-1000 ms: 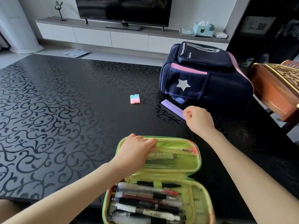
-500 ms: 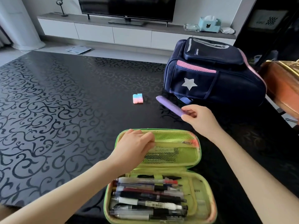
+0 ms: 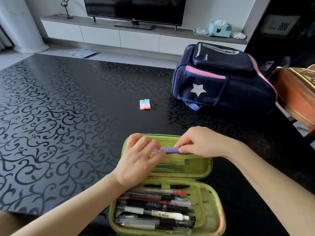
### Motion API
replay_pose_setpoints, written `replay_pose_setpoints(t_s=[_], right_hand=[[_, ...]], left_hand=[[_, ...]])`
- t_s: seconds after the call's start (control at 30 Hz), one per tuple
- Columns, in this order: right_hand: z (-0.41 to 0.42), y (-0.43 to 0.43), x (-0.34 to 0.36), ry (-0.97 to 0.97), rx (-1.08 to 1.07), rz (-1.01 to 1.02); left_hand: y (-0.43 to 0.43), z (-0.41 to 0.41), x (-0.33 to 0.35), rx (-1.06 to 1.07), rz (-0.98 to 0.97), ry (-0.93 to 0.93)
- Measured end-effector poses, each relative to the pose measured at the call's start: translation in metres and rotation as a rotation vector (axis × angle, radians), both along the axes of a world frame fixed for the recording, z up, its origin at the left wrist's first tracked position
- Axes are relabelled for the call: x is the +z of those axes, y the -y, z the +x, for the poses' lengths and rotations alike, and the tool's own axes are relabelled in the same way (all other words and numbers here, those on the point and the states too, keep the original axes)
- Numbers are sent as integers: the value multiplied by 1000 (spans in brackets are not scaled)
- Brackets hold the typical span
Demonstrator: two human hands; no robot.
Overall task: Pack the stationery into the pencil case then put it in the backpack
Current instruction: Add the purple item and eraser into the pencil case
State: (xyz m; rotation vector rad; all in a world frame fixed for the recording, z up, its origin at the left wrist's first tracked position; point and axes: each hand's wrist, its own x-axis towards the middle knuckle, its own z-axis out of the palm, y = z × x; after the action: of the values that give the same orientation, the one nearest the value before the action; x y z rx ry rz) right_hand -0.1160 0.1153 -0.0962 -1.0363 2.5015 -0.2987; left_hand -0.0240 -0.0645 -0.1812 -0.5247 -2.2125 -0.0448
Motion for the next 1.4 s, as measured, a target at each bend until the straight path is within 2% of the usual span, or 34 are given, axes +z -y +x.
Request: replay_pose_setpoints(t_s=[0.1,0.2,0.33,0.43,0.5,0.57,0.7,0.8,0.9,1.03,1.17,1.4], right_hand=[[9,12,-9,-146,-20,4],[17,11,-20,-247,-74,-36],[20,-15,-27,-242,-258,-168],[21,-36,-34,-247,-314,-146],[22,-40,-42,-268,-303,-122],[23,-37,-47,-342,-282,-92],[24,-31,-54,-436,-238,-42],[22,-29,-55,-414,-249,-40],[18,-28,-55,-372,-282,-46],[20,-22,-53,-399,-273,-20],[21,-21,-47,-327,-333,-61],[16,-29,-48,-49,-532,-393]], left_hand=[[1,-2,-1,4,-6,58],[2,-4,-1,-45,39,279],[3,-2,3,-94,237,564],[2,-5,11,-59,479,705],[4,-17,14,29,560,795],[5,-29,18,76,480,862],[-4,-52,32,103,34,916],[-11,-66,34,157,-206,975],[-15,-72,31,184,-350,999],[-17,-72,35,161,-466,969],[-22,-71,36,165,-520,965],[-16,-63,28,160,-487,920]])
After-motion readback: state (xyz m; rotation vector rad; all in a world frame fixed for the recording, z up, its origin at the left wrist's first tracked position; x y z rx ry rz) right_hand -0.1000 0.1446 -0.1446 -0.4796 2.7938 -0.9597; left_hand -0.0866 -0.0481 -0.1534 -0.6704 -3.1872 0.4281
